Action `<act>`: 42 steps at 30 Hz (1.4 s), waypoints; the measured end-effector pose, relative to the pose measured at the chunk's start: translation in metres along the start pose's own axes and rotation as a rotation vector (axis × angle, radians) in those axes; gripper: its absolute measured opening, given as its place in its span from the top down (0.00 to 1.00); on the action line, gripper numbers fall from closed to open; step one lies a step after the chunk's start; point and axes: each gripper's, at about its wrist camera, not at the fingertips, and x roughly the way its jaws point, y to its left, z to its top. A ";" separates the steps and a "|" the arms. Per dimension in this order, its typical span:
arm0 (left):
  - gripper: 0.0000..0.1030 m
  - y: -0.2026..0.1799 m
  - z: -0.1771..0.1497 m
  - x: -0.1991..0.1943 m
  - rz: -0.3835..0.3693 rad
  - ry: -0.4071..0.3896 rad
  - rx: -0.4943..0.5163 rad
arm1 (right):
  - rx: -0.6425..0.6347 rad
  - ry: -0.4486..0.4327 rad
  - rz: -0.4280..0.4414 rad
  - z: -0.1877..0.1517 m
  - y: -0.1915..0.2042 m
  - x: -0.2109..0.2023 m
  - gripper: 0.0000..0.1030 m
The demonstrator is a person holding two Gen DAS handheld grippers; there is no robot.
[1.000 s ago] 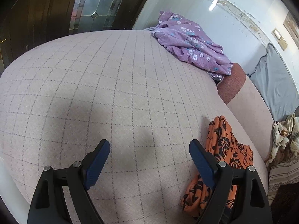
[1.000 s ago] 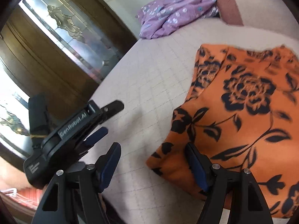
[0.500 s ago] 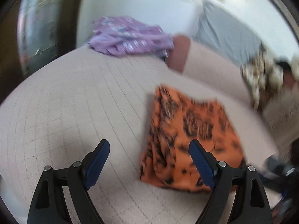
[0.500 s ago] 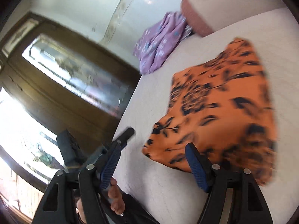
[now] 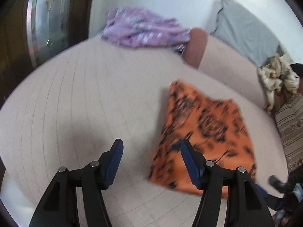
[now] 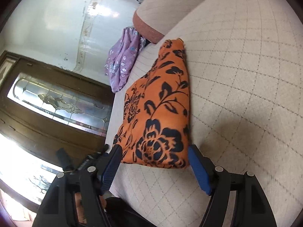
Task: Fold small clothes
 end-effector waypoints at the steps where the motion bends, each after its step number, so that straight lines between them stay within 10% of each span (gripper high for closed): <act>1: 0.38 -0.004 0.005 0.001 -0.019 -0.012 0.018 | 0.009 0.003 0.000 0.005 -0.004 0.005 0.27; 8: 0.38 -0.030 -0.001 0.065 0.089 0.146 0.163 | 0.132 0.076 0.024 0.019 -0.023 0.043 0.29; 10: 0.34 -0.019 -0.006 0.076 0.082 0.157 0.135 | 0.096 0.113 -0.008 0.022 -0.010 0.052 0.66; 13: 0.33 -0.016 -0.004 0.076 0.075 0.144 0.143 | -0.061 0.099 -0.105 0.020 0.026 0.045 0.73; 16: 0.30 -0.009 -0.004 0.078 0.059 0.140 0.130 | -0.060 0.157 -0.229 0.011 0.002 0.061 0.67; 19: 0.29 -0.003 -0.004 0.078 0.041 0.136 0.122 | 0.096 0.125 -0.069 0.012 -0.020 0.046 0.40; 25: 0.28 -0.007 -0.005 0.082 0.037 0.136 0.108 | 0.061 -0.009 -0.020 0.048 -0.006 0.016 0.26; 29: 0.27 -0.003 -0.004 0.084 0.026 0.142 0.093 | 0.157 0.092 -0.029 0.077 -0.029 0.065 0.28; 31: 0.27 -0.001 -0.004 0.085 0.026 0.142 0.091 | 0.101 0.144 -0.080 0.074 -0.017 0.084 0.57; 34: 0.25 -0.001 -0.004 0.086 0.026 0.142 0.084 | -0.016 0.055 -0.146 0.065 0.011 0.066 0.67; 36: 0.24 -0.003 -0.004 0.088 0.023 0.143 0.087 | -0.005 0.091 -0.239 0.057 -0.008 0.076 0.67; 42: 0.24 -0.002 -0.003 0.088 0.026 0.142 0.075 | 0.039 0.057 -0.129 0.068 -0.014 0.053 0.35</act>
